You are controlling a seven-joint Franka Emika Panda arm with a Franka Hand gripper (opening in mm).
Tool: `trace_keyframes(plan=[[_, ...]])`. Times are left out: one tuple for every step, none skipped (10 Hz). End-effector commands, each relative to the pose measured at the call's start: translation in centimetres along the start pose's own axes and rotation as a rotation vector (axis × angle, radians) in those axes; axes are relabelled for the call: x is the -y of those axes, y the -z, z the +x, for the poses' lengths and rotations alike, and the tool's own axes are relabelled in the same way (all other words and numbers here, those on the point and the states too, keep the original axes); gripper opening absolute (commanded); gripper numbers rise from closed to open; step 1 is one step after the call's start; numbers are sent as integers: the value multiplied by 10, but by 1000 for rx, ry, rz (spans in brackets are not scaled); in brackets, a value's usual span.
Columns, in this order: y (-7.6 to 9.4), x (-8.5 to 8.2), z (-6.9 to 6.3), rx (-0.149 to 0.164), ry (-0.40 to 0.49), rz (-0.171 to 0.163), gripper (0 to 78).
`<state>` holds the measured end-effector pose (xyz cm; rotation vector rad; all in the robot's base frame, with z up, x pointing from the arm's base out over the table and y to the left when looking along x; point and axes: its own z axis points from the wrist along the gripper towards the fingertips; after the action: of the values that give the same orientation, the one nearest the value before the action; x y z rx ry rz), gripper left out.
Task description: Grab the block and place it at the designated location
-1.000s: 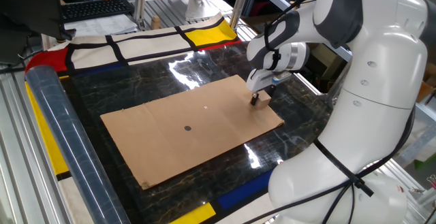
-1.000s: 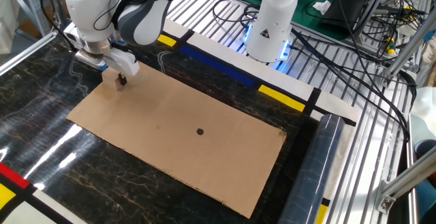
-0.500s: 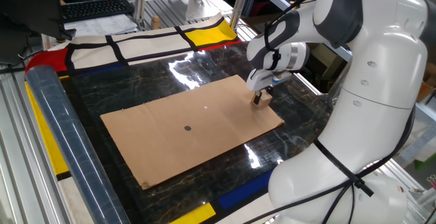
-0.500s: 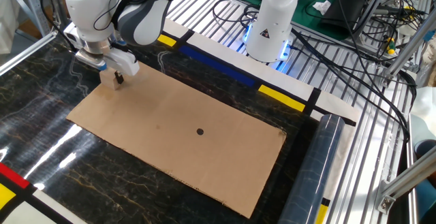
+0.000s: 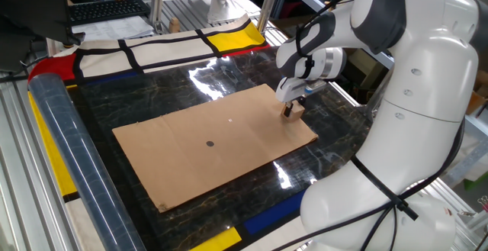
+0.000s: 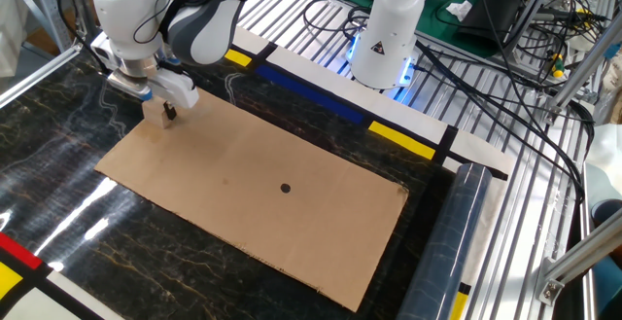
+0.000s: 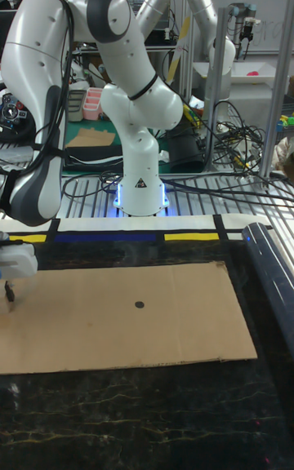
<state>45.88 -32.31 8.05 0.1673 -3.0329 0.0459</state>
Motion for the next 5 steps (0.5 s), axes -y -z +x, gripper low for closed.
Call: trace_keyframes(plan=[[37, 2, -16, 3, 39, -45, 11], [38, 3, -17, 5, 42, -45, 11], [38, 3, -17, 6, 43, -45, 11], [38, 3, -17, 6, 43, -45, 11], [39, 1, -18, 8, 45, -45, 11]])
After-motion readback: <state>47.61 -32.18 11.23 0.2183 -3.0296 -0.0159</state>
